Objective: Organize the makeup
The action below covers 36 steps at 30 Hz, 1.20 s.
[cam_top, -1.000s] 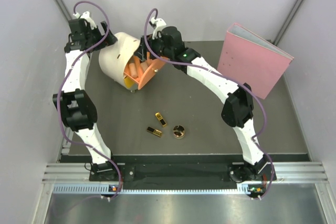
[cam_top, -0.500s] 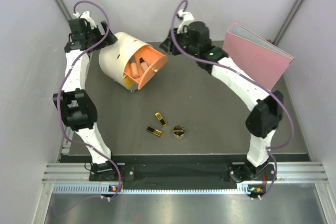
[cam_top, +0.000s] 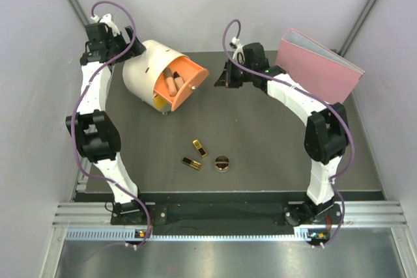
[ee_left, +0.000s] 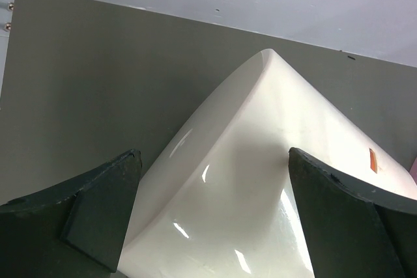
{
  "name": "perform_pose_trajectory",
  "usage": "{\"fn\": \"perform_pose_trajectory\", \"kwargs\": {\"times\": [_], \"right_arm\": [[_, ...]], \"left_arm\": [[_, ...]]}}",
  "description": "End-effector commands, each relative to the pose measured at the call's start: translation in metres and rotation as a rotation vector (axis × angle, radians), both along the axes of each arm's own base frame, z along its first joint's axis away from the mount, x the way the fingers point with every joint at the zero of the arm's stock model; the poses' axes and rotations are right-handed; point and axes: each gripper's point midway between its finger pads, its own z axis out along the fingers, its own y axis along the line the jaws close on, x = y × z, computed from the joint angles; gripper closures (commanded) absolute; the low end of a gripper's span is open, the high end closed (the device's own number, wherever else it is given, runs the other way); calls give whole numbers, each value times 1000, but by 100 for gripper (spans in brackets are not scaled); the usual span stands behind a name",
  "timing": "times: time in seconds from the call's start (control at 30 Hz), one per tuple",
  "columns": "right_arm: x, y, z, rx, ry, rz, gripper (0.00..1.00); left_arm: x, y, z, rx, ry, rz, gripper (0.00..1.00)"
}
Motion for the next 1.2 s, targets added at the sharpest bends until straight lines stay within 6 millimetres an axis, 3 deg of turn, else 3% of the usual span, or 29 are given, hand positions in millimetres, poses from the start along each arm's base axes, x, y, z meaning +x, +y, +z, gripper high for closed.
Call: {"fn": "perform_pose_trajectory", "kwargs": {"times": [0.0,0.37,0.77,1.03,1.17], "right_arm": [[-6,19,6,36,25,90,100],[-2,55,25,105,-7,158,100],[5,100,28,171,-11,235,100],[22,126,63,287,-83,248,100],[24,136,61,335,-52,249,100]], "left_arm": [[-7,2,-19,26,63,-3,2],[-7,1,-19,26,61,-5,2],[-8,1,-18,24,63,-5,2],[-9,0,-18,20,63,-9,2],[-9,-1,-19,16,64,-12,2]]}}
